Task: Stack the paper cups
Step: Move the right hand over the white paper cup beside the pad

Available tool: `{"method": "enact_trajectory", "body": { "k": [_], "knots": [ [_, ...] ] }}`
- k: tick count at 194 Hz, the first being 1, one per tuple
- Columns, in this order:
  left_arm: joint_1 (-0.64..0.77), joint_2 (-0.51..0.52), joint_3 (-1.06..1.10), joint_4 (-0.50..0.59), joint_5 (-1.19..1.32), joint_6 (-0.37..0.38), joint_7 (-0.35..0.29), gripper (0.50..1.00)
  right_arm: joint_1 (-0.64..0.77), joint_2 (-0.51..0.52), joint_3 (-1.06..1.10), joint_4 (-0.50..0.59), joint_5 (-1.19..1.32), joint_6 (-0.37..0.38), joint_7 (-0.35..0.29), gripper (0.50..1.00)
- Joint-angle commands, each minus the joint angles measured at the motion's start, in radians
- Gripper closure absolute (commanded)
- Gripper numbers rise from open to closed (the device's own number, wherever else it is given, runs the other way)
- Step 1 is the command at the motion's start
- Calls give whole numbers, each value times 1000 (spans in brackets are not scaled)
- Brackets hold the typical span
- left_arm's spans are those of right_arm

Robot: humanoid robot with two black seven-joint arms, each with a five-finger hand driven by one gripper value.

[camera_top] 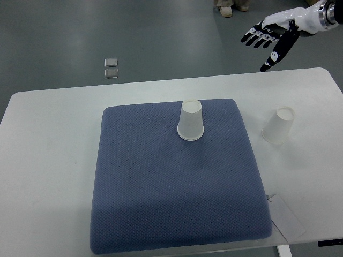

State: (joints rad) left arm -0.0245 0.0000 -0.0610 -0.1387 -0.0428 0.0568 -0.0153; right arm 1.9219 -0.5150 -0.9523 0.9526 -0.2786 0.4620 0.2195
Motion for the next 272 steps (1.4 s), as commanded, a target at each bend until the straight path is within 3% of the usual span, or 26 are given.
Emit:
{"method": "enact_trajectory", "body": {
  "k": [1,46,72,127,177,215,241,272],
  "knots": [
    [0,0,0,1,0,0,0,500,121,53,-121,69,-48,32,-29,583],
    [0,0,1,1,0,0,0,500,365,141,-290,282,-89,147,-104,585],
    [0,0,0,1,0,0,0,500,463,142,-306,373,-94,149,-121,585],
    [0,0,0,1,0,0,0,500,565,125,-399,457,-100,149,-206,585],
    [0,0,0,1,0,0,0,500,635,85,-410,514,-102,149,-207,585],
    [0,0,0,1,0,0,0,500,588,90,-404,512,-102,149,-206,585],
    [0,0,0,1,0,0,0,500,437,102,-401,488,-102,-49,-210,587],
    [0,0,0,1,0,0,0,500,266,125,-398,443,-102,-229,-243,587]
  ]
}}
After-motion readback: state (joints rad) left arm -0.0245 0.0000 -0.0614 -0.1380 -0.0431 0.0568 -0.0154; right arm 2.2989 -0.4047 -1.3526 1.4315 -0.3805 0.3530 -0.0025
